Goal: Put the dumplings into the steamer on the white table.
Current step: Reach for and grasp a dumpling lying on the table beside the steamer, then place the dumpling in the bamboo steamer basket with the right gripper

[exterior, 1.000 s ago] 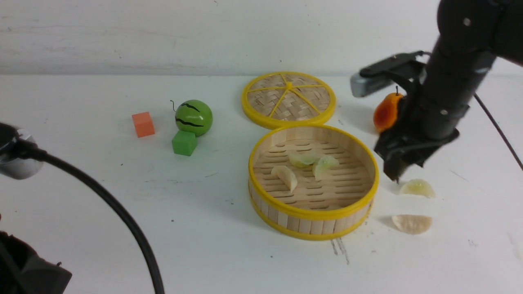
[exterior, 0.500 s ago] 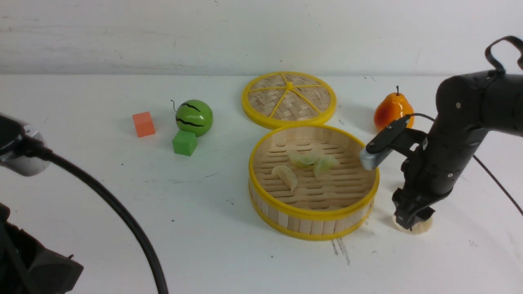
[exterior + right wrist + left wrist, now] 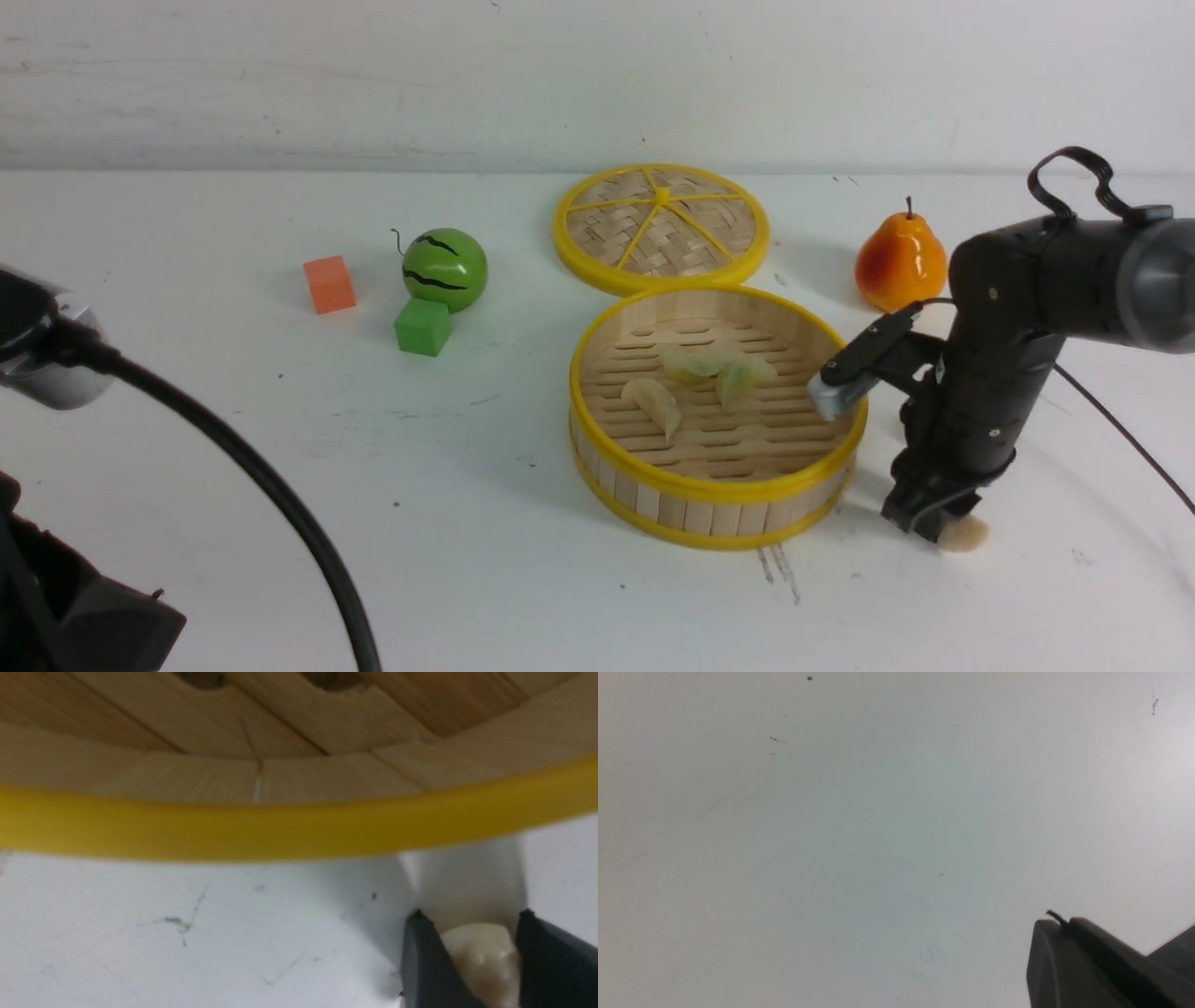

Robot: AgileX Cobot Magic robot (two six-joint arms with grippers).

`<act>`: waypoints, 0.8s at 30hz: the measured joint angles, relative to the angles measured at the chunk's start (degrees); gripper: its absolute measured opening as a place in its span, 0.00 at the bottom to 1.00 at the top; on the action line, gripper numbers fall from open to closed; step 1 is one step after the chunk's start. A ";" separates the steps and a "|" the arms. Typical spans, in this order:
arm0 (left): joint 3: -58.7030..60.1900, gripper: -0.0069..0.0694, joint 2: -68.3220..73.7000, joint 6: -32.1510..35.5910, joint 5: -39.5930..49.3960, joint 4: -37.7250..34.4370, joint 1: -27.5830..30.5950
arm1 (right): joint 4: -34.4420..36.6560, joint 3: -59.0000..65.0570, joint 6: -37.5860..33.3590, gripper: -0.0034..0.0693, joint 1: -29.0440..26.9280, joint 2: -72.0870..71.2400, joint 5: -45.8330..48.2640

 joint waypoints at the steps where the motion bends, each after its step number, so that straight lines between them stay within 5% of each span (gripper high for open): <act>1: 0.00 0.10 0.00 0.05 0.00 0.00 0.00 | -0.28 -0.16 0.16 0.37 0.03 -0.16 0.85; 10: 0.00 0.11 0.00 1.74 -2.44 0.00 0.00 | 3.07 -10.72 9.76 0.37 6.16 -7.05 7.29; 16: 0.00 0.11 0.00 2.66 -3.13 0.00 0.00 | 6.22 -16.32 16.44 0.36 12.62 -4.46 -0.39; 24: 0.00 0.12 0.00 2.83 0.20 0.00 0.00 | 6.47 -16.38 22.67 0.36 14.40 4.90 -7.58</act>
